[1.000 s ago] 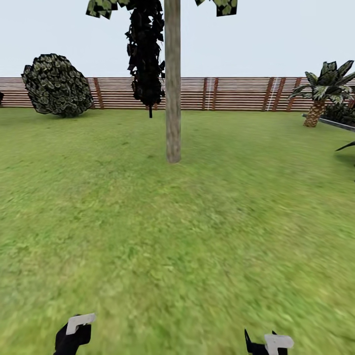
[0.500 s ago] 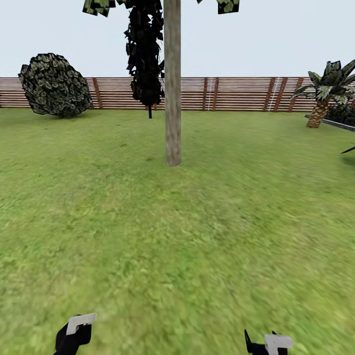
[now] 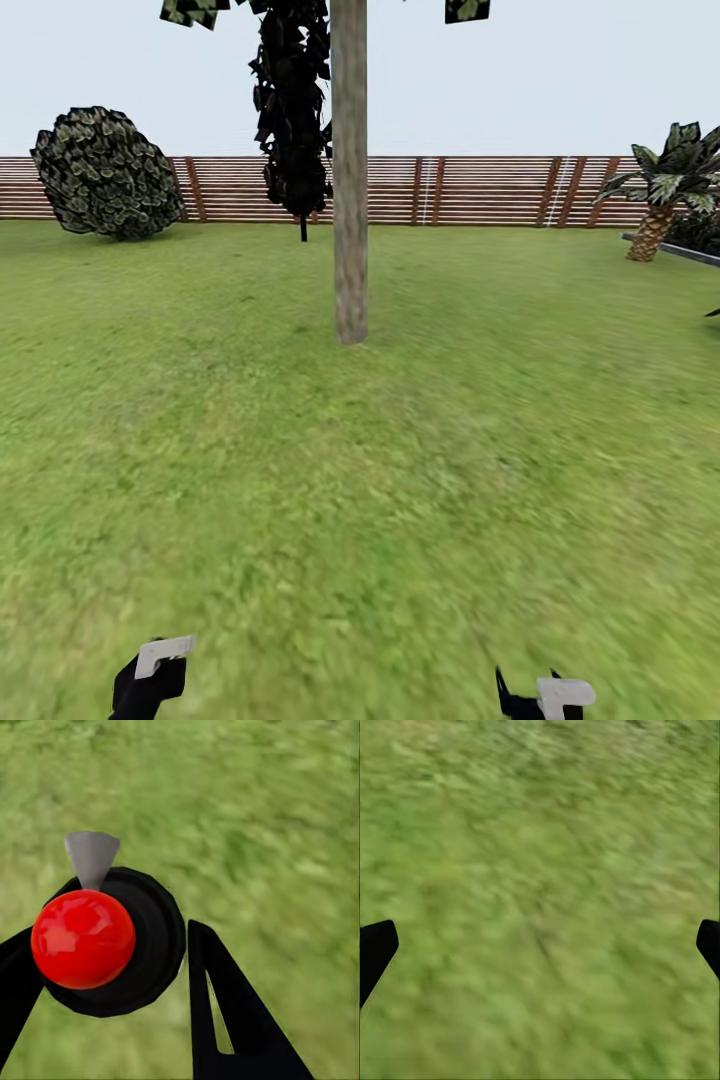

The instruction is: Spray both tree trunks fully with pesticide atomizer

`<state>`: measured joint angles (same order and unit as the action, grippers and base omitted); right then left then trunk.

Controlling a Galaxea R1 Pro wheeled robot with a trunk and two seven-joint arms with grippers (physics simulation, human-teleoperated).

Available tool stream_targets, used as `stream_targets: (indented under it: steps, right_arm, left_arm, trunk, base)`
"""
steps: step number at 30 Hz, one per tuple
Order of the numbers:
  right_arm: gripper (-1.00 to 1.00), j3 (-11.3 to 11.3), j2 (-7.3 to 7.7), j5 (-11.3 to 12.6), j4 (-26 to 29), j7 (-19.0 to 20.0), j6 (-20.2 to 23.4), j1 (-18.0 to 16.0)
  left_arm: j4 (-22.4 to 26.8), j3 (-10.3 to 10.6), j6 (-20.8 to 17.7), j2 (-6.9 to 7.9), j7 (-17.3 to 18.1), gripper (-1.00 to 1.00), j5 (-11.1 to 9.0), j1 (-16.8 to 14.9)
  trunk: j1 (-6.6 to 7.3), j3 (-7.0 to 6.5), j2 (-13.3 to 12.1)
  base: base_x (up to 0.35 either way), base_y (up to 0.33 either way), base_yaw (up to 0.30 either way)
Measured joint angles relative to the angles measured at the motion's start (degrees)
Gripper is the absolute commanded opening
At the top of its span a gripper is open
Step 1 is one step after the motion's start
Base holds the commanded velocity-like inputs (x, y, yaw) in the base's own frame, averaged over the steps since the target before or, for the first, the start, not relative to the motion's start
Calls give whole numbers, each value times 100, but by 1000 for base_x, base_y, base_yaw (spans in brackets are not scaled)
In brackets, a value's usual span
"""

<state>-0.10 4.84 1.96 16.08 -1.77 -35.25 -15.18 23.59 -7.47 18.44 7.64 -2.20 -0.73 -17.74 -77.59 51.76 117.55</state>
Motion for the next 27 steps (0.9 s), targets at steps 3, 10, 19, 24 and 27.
stream_targets:
  steps: [3,10,19,24,27]
  right_arm:
    - [100,0,0,0,2,0,0,0]
    - [100,-8,2,-1,1,0,0,0]
    - [100,-8,2,-2,-1,0,0,0]
    - [100,-8,2,-1,-5,0,0,0]
    - [100,-9,7,-1,-1,0,0,0]
  left_arm:
    - [0,0,0,0,0,-100,0,0]
    - [0,1,-2,-1,0,-100,0,1]
    - [0,0,-7,-3,0,-100,0,1]
    - [0,-4,-1,0,0,-100,0,0]
    - [0,-6,-5,2,0,-100,0,1]
  trunk:
    - [0,0,0]
    - [0,0,0]
    - [0,0,0]
    - [0,0,0]
    - [0,0,0]
  base:
    - [338,0,0]
    - [339,0,0]
    - [339,0,0]
    - [338,0,0]
    - [339,0,0]
